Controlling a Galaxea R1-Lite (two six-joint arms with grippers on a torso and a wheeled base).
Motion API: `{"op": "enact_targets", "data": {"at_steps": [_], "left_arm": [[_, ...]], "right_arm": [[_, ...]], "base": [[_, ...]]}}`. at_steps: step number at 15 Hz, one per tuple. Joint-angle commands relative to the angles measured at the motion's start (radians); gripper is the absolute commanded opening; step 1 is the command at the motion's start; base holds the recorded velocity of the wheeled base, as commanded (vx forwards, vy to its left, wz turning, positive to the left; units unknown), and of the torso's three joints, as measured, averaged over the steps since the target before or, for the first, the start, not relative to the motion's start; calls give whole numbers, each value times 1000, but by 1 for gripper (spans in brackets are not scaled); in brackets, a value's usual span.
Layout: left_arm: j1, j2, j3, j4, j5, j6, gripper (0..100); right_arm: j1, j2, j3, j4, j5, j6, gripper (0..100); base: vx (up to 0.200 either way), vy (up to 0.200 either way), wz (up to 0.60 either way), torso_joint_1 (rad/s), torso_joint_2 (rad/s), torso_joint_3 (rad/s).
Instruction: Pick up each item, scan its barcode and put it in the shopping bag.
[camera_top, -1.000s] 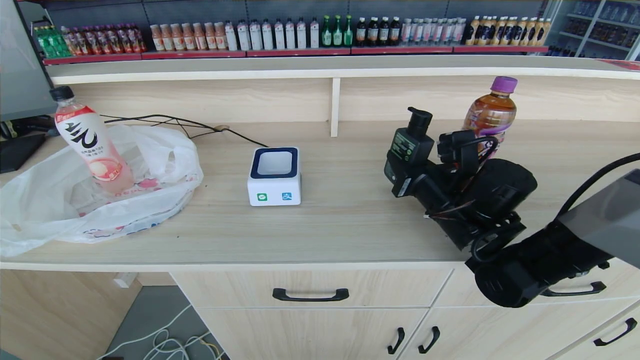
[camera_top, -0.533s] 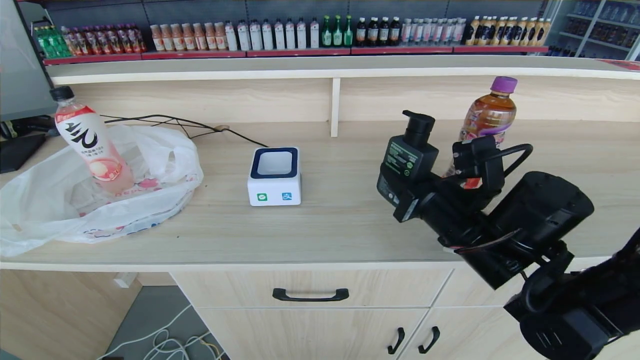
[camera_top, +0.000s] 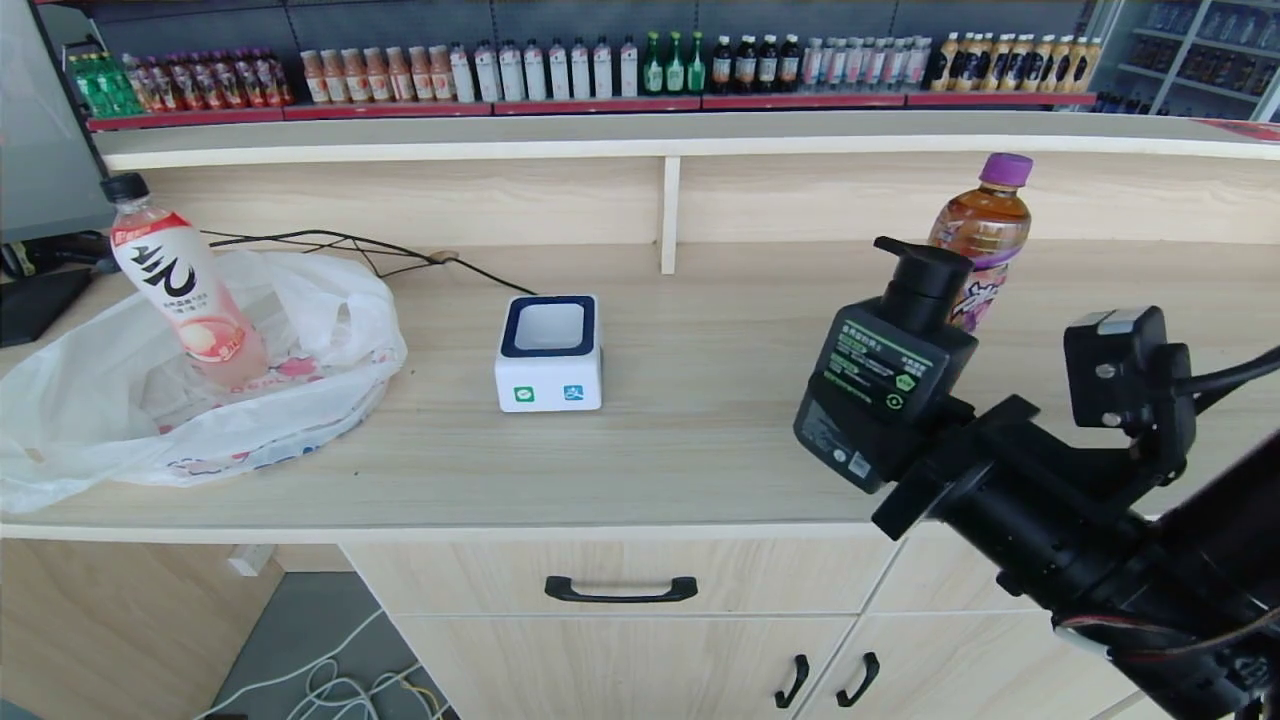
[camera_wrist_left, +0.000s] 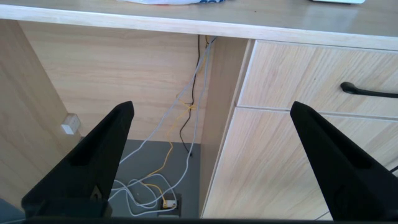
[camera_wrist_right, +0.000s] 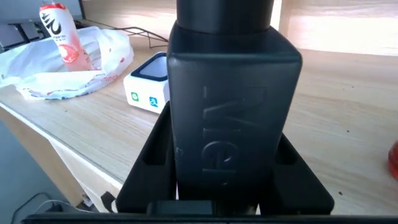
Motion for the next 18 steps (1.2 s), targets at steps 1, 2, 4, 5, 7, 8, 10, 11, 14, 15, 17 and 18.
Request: {"op": "enact_targets", "data": {"at_steps": [1, 2, 4, 5, 7, 8, 10, 11, 14, 15, 17, 18], "left_arm": [[0, 0, 0, 0, -1, 0, 100], [0, 0, 0, 0, -1, 0, 100], [0, 0, 0, 0, 0, 0, 100], [0, 0, 0, 0, 0, 0, 100], [0, 0, 0, 0, -1, 0, 100], [0, 0, 0, 0, -1, 0, 100], [0, 0, 0, 0, 0, 0, 100], [0, 0, 0, 0, -1, 0, 100], [0, 0, 0, 0, -1, 0, 100], [0, 0, 0, 0, 0, 0, 100], [0, 0, 0, 0, -1, 0, 100], [0, 0, 0, 0, 0, 0, 100]], "right_arm": [[2, -78, 30, -1, 21, 20, 0], [2, -92, 41, -1, 68, 48, 0], [2, -110, 57, -1, 140, 68, 0], [5, -113, 54, -1, 192, 80, 0], [14, -115, 44, 1, 323, 100, 0], [14, -110, 31, 1, 376, 115, 0], [16, -97, 5, 2, 444, 138, 0], [27, -84, -45, 2, 504, 183, 0], [114, -81, -104, 1, 510, 235, 0], [143, -83, -104, 1, 510, 238, 0], [174, -77, -130, -1, 508, 273, 0], [197, -77, -153, -2, 508, 310, 0]], "base": [[0, 0, 0, 0, 0, 0], [0, 0, 0, 0, 0, 0], [0, 0, 0, 0, 0, 0], [0, 0, 0, 0, 0, 0], [0, 0, 0, 0, 0, 0], [0, 0, 0, 0, 0, 0], [0, 0, 0, 0, 0, 0], [0, 0, 0, 0, 0, 0], [0, 0, 0, 0, 0, 0], [0, 0, 0, 0, 0, 0], [0, 0, 0, 0, 0, 0], [0, 0, 0, 0, 0, 0]]}}
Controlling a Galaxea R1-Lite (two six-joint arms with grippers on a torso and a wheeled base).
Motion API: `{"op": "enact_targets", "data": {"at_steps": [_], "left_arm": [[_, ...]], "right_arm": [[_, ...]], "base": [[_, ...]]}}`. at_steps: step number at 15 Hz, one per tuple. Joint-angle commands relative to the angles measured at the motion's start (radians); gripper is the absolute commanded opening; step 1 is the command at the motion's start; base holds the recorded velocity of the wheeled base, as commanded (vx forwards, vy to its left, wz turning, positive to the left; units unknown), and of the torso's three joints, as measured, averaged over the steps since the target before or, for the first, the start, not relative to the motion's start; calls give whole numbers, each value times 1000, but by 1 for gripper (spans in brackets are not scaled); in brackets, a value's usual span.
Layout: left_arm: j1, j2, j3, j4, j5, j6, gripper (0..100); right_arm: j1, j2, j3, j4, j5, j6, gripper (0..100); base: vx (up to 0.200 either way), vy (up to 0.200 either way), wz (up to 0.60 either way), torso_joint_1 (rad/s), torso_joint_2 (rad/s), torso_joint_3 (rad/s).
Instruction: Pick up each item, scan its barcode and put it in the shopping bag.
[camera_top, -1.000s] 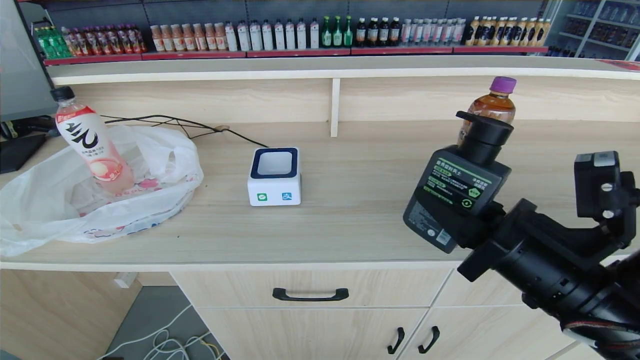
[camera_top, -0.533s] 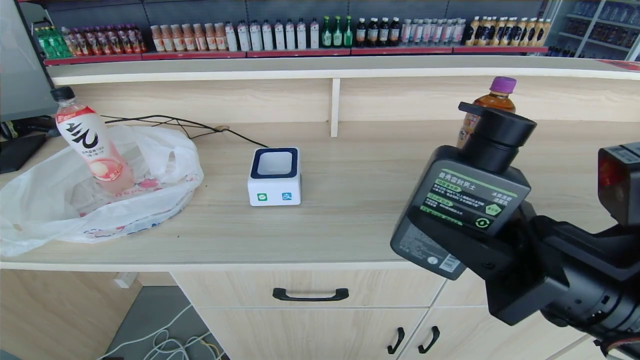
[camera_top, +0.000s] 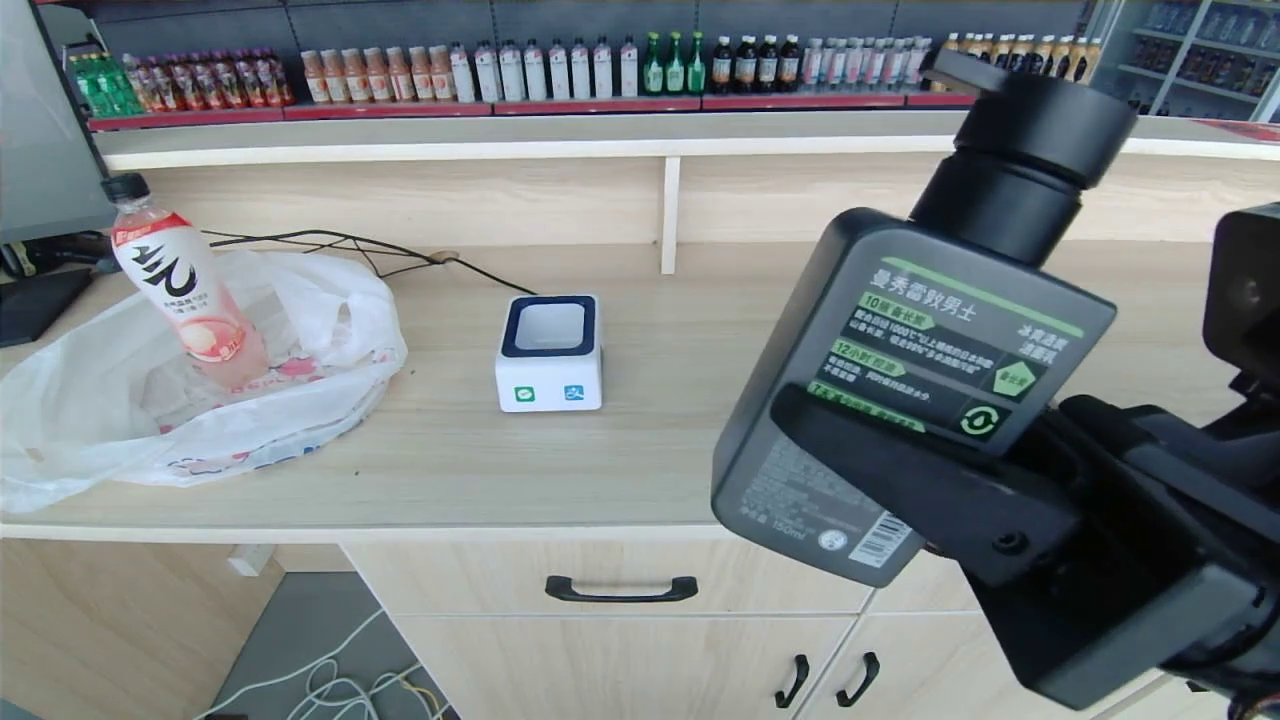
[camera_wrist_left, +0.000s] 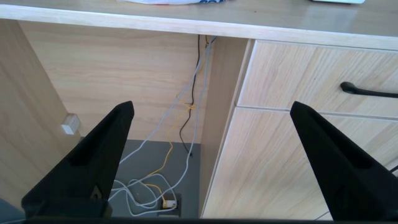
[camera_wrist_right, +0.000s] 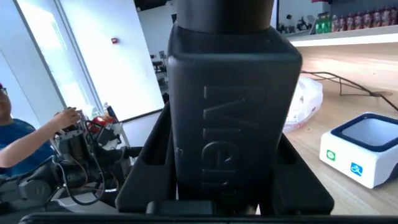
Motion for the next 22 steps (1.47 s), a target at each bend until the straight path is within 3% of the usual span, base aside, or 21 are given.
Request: {"op": "enact_targets", "data": {"at_steps": [1, 7, 22], "left_arm": [[0, 0, 0, 0, 0, 0, 100], [0, 0, 0, 0, -1, 0, 100], [0, 0, 0, 0, -1, 0, 100]], "right_arm": [[47, 8, -50, -11, -4, 51, 0], [58, 27, -130, -24, -92, 170, 0], [86, 37, -98, -54, -101, 157, 0]], "base": [[0, 0, 0, 0, 0, 0], [0, 0, 0, 0, 0, 0], [0, 0, 0, 0, 0, 0]]}}
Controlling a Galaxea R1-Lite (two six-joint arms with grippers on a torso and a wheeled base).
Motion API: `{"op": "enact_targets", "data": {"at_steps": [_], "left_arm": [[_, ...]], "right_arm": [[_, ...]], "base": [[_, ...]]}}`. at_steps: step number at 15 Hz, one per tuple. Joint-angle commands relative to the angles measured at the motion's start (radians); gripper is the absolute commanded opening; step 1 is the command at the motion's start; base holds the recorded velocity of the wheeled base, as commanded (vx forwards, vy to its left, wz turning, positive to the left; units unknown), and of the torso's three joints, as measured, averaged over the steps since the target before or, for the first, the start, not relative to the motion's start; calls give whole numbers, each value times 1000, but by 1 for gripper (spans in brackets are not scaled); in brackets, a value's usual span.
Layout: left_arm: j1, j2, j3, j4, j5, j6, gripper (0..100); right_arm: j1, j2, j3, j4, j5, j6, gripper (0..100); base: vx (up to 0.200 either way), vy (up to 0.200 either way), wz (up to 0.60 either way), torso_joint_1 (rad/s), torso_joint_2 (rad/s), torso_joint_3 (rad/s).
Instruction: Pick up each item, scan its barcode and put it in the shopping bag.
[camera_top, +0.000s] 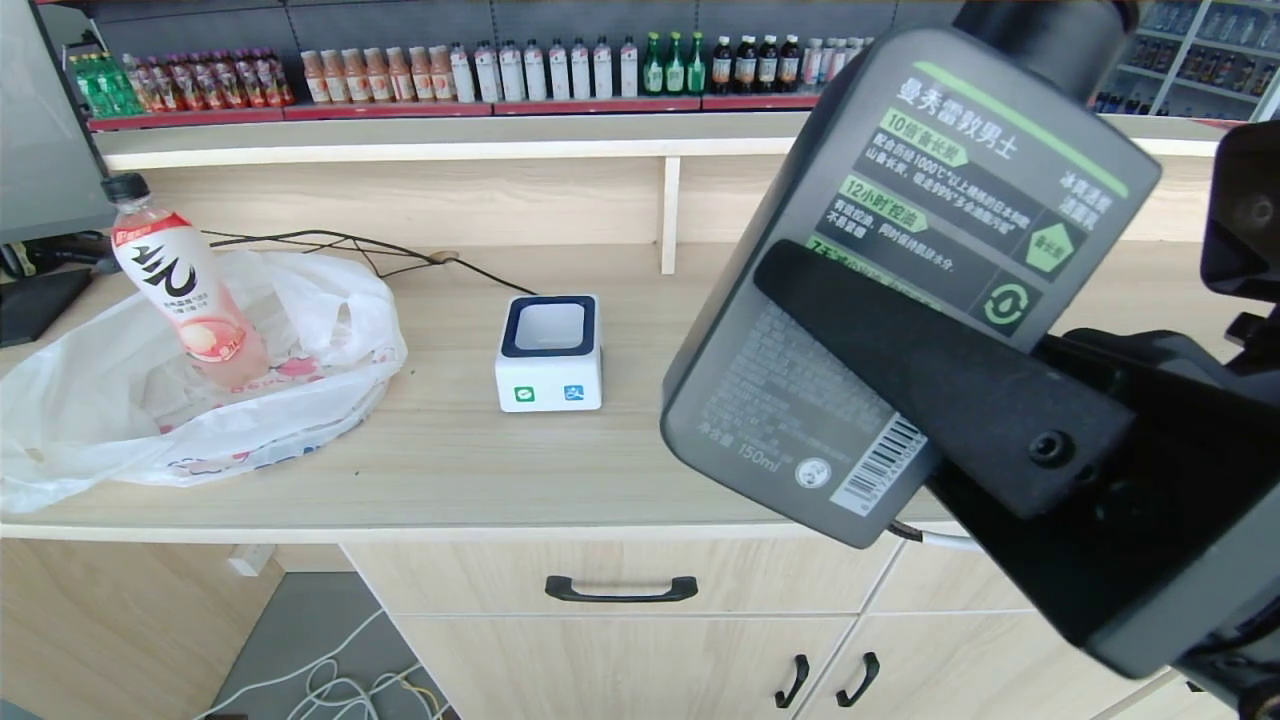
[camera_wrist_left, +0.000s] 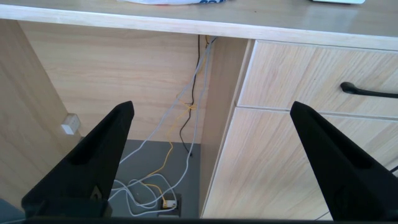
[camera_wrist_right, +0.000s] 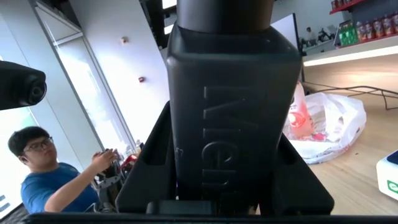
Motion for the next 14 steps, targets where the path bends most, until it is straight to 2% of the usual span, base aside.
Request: {"op": "enact_targets", "data": {"at_steps": [1, 9, 14], "left_arm": [[0, 0, 0, 0, 1, 0, 100], [0, 0, 0, 0, -1, 0, 100], [0, 0, 0, 0, -1, 0, 100]], "right_arm": [[-1, 2, 1, -1, 1, -1, 0], [-1, -8, 6, -1, 4, -27, 0], [-4, 19, -3, 12, -21, -198, 0]], "base": [[0, 0, 0, 0, 0, 0], [0, 0, 0, 0, 0, 0], [0, 0, 0, 0, 0, 0]]}}
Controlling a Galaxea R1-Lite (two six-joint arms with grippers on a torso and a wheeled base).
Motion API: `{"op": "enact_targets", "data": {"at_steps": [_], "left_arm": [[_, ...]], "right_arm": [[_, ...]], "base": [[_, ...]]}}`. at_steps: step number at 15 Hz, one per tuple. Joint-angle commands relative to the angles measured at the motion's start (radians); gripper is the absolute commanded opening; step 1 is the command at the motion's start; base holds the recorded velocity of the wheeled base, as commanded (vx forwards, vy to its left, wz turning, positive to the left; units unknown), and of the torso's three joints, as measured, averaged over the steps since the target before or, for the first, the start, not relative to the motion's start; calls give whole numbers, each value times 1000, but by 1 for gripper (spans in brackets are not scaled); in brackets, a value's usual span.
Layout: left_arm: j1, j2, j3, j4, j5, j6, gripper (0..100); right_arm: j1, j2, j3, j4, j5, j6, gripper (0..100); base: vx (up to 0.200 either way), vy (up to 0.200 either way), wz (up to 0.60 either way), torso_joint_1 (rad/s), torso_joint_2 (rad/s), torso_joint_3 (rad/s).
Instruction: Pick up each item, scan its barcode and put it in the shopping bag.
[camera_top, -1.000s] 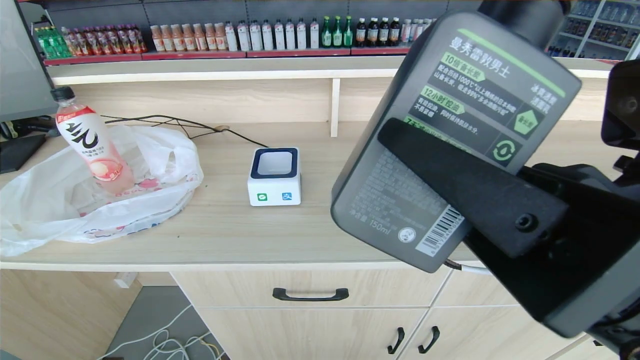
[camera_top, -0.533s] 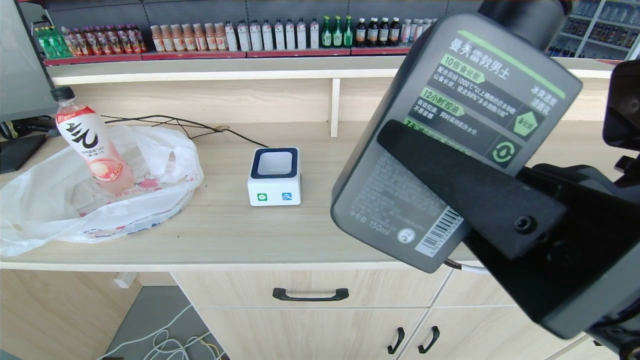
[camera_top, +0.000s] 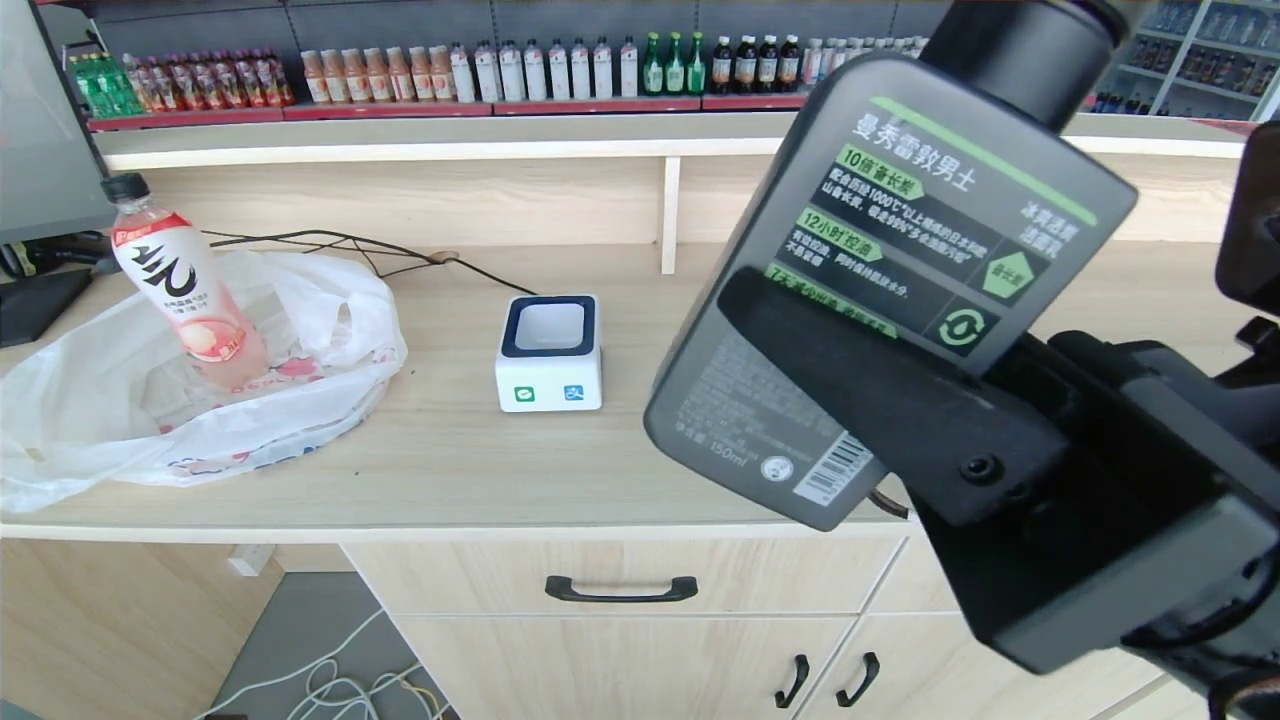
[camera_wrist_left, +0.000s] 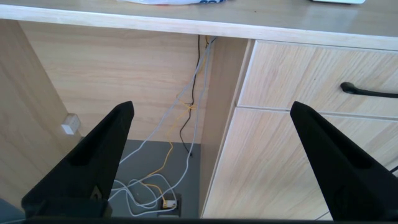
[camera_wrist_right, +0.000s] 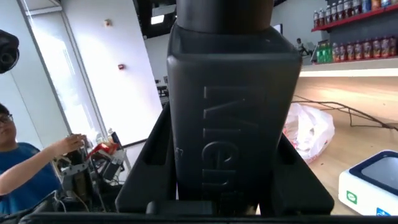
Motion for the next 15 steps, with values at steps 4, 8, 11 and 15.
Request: {"op": "enact_targets", "data": {"at_steps": [4, 8, 11, 15], "left_arm": [[0, 0, 0, 0, -1, 1, 100], [0, 0, 0, 0, -1, 1, 100], [0, 0, 0, 0, -1, 1, 100], [0, 0, 0, 0, -1, 1, 100]], "right_arm": [[-10, 6, 5, 48, -237, -71, 0], [-151, 36, 68, 20, -297, -139, 0], [-159, 33, 135, 11, -298, -148, 0], [-167, 38, 114, 2, -292, -148, 0]], "base": [[0, 0, 0, 0, 0, 0], [0, 0, 0, 0, 0, 0], [0, 0, 0, 0, 0, 0], [-100, 0, 0, 1, 1, 1]]}}
